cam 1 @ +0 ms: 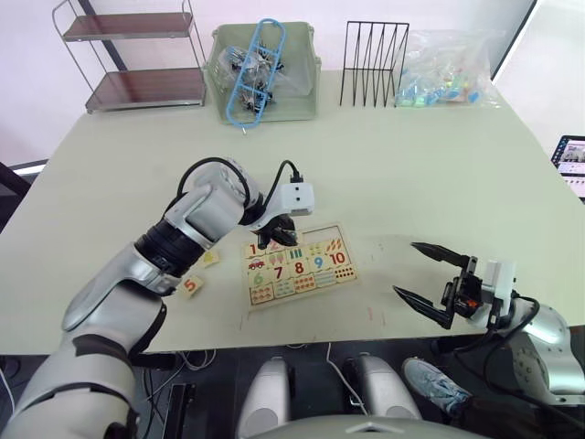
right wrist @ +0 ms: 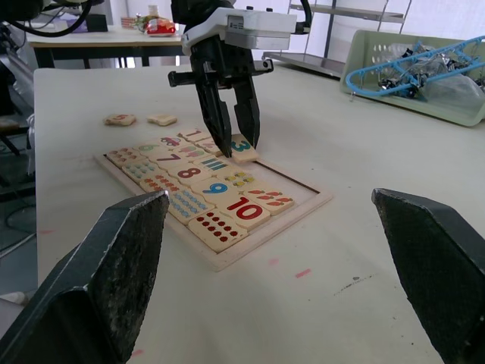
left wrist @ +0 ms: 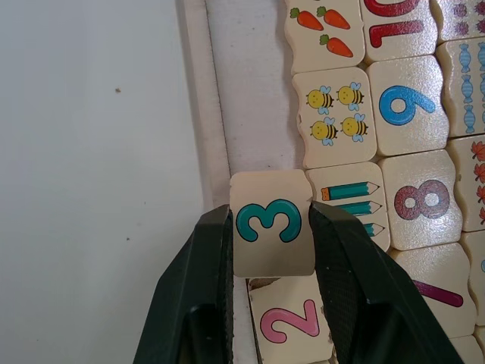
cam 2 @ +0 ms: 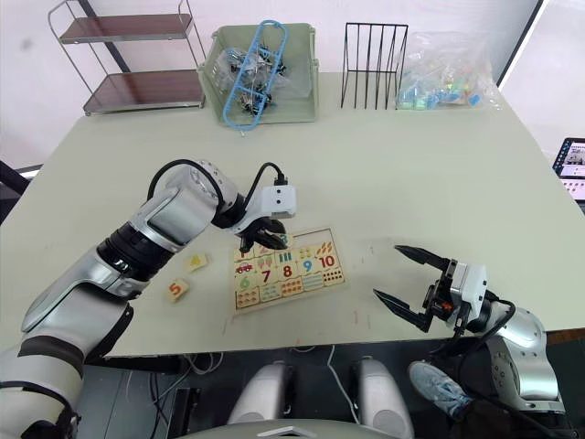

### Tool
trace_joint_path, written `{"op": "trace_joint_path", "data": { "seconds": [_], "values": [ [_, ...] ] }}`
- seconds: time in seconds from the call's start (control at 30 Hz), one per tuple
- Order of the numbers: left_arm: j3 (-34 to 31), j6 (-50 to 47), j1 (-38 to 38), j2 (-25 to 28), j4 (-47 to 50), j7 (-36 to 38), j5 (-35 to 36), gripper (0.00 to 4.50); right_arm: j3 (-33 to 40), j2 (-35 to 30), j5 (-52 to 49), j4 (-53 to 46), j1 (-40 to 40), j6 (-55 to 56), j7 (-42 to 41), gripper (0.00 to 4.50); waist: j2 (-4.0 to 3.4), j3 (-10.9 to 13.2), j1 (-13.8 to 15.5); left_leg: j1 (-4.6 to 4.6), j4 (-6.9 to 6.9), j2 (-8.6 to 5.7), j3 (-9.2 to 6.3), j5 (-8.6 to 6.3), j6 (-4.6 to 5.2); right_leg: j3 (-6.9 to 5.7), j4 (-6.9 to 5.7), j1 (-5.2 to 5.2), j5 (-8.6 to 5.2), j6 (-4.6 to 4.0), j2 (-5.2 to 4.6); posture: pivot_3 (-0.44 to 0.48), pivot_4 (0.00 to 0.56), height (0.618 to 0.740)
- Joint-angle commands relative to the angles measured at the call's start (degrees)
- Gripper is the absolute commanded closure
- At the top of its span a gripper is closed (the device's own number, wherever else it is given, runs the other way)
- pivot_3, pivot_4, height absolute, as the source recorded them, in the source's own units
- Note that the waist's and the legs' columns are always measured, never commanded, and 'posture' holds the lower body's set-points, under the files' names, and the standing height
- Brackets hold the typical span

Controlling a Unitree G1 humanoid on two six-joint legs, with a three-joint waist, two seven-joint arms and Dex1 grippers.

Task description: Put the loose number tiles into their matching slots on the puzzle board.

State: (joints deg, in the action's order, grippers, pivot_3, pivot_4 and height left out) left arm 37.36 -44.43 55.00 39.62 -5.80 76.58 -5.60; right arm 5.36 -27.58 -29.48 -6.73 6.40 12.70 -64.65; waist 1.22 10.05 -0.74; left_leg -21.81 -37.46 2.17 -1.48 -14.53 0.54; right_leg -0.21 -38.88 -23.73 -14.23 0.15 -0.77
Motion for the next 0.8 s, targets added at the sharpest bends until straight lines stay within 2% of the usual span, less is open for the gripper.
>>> {"op": "trace_joint_path", "data": {
  "seconds": [0.03,0.8],
  "values": [
    [-0.16,1.14,1.49,0.01,-0.01,0.84,-1.01,3.49,0.58,-0.43,-0.22,-1.79,0.03,1.04,-0.05,0.00,0.00,0.00,0.00,0.00,0.00,0.00,0.00,0.00,0.00,-0.01,0.00,0.00,0.00,0.00,0.00,0.000,0.150,0.740],
    [-0.64,1.42,1.28,-1.08,-0.63,1.79,-2.34,3.49,0.68,-0.23,0.52,-1.06,-0.23,1.51,0.29,0.00,0.00,0.00,-0.01,0.01,0.00,0.00,0.00,0.00,0.00,0.00,-0.01,0.00,0.00,0.00,0.00,0.000,0.150,0.740]
  ]
}}
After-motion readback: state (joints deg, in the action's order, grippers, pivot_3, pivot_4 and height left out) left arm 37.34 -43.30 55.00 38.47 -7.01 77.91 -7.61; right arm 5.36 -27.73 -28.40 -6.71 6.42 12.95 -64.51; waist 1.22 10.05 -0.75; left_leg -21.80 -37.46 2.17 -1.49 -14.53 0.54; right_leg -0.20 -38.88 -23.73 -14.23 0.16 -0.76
